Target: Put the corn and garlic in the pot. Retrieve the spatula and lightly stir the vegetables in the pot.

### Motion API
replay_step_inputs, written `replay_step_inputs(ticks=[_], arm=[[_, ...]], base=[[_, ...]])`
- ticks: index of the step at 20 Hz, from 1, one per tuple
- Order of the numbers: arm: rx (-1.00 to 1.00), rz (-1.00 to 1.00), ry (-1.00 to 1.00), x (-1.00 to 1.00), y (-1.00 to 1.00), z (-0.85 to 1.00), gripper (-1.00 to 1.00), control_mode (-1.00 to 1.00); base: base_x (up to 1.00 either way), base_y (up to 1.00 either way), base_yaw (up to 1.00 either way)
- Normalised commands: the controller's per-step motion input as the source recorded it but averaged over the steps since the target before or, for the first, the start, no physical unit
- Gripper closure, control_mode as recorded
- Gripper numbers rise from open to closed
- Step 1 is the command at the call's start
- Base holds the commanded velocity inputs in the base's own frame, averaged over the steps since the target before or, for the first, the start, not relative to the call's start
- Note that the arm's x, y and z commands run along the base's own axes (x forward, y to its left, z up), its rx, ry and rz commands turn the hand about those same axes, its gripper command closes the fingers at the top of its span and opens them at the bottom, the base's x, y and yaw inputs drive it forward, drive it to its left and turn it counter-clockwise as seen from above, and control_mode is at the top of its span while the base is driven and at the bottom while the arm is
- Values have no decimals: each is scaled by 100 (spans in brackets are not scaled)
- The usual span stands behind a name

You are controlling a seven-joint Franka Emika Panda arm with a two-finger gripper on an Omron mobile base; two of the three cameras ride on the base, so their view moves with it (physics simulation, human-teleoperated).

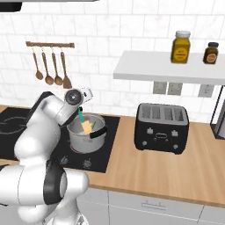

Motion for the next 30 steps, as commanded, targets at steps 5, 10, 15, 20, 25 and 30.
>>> replay_step_inputs(ticks=[5,10,15,20,25,30], arm=[[0,12,-3,31,-13,-32,100,-100],[0,20,-3,2,-47,-35,100,-100],[0,19,0,4,-19,-51,100,-100],[0,16,0,1,25,-24,100,-100],[2,9,0,-28,40,-3,100,-100],[7,10,-5,-46,23,30,100,-100]], base=[[0,0,0],[0,0,0],[0,0,0],[0,0,0],[0,0,0],[0,0,0]])
